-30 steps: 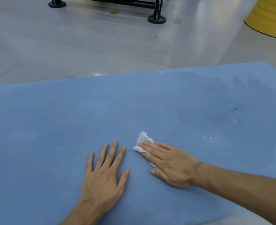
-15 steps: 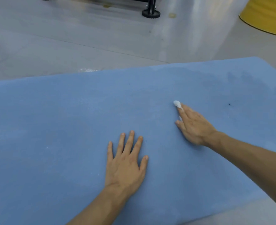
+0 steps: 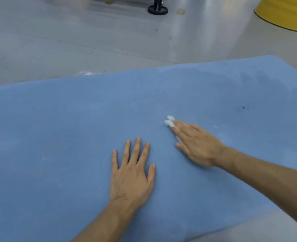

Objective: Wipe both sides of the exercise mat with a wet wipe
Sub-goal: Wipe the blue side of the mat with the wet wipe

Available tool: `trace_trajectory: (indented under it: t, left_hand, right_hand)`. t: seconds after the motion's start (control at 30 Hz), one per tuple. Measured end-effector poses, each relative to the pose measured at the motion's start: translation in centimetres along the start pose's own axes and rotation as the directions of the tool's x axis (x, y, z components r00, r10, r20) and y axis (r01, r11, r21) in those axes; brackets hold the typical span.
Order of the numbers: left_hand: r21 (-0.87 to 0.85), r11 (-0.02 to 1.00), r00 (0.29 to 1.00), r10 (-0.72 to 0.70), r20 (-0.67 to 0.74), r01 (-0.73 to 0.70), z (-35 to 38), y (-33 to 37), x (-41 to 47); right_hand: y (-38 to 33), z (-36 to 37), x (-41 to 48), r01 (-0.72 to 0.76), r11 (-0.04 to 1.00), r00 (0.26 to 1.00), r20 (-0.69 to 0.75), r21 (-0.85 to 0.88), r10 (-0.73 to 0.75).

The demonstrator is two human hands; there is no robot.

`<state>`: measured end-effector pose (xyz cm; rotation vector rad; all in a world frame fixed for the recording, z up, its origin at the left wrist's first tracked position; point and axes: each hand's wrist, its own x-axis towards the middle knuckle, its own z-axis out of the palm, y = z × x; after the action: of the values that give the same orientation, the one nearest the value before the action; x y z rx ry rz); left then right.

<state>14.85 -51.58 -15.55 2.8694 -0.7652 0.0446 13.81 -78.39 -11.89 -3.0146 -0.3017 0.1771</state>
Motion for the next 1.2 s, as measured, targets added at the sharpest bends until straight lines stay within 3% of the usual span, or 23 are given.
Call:
trace_trajectory:
  t: [0.13, 0.2, 0.43, 0.53, 0.63, 0.8, 0.93, 1.0, 1.2]
  left_hand:
    - [0.002, 1.0, 1.0, 0.0, 0.013, 0.0, 0.1, -0.1, -0.1]
    - [0.005, 1.0, 1.0, -0.004, 0.013, 0.004, 0.1, 0.0, 0.0]
    - [0.008, 1.0, 1.0, -0.004, 0.021, 0.004, 0.0, 0.0, 0.0]
    - [0.009, 1.0, 1.0, 0.002, 0.03, -0.002, 0.0, -0.2, -0.1]
    - [0.007, 1.0, 0.999, -0.001, 0.033, 0.0, -0.1, -0.2, -0.1]
    - [0.001, 1.0, 0.999, -0.003, 0.04, 0.002, -0.1, -0.1, -0.1]
    - [0.003, 1.0, 1.0, -0.004, 0.03, 0.004, 0.0, -0.2, -0.1]
    - [0.004, 1.0, 1.0, -0.004, 0.029, 0.004, -0.1, -0.2, -0.1]
    - [-0.001, 1.0, 0.999, -0.008, 0.044, 0.008, -0.3, 0.0, 0.0]
  right_hand:
    - [5.0, -0.1, 0.7, -0.239, 0.969, 0.97, -0.064, -0.055, 0.236]
    - [5.4, -0.1, 0.7, -0.285, 0.958, 0.958, -0.046, -0.021, 0.283]
    - [-3.7, 0.4, -2.9, 0.06, 0.994, 0.997, 0.048, 0.09, -0.065]
    - [-5.9, 1.3, -5.4, 0.184, 0.983, 0.98, 0.071, 0.016, -0.185]
    - [-5.0, 1.6, -6.1, 0.192, 0.979, 0.98, 0.063, -0.073, -0.188]
    - [1.8, 0.9, -4.3, -0.116, 0.988, 0.993, -0.047, -0.102, 0.111]
    - [8.1, 0.6, -4.4, -0.405, 0.913, 0.911, -0.101, -0.043, 0.399]
    - [9.1, 0.3, -4.7, -0.472, 0.881, 0.878, -0.079, 0.032, 0.473]
    - [1.0, 0.9, -5.3, -0.173, 0.98, 0.981, -0.069, 0.102, 0.18]
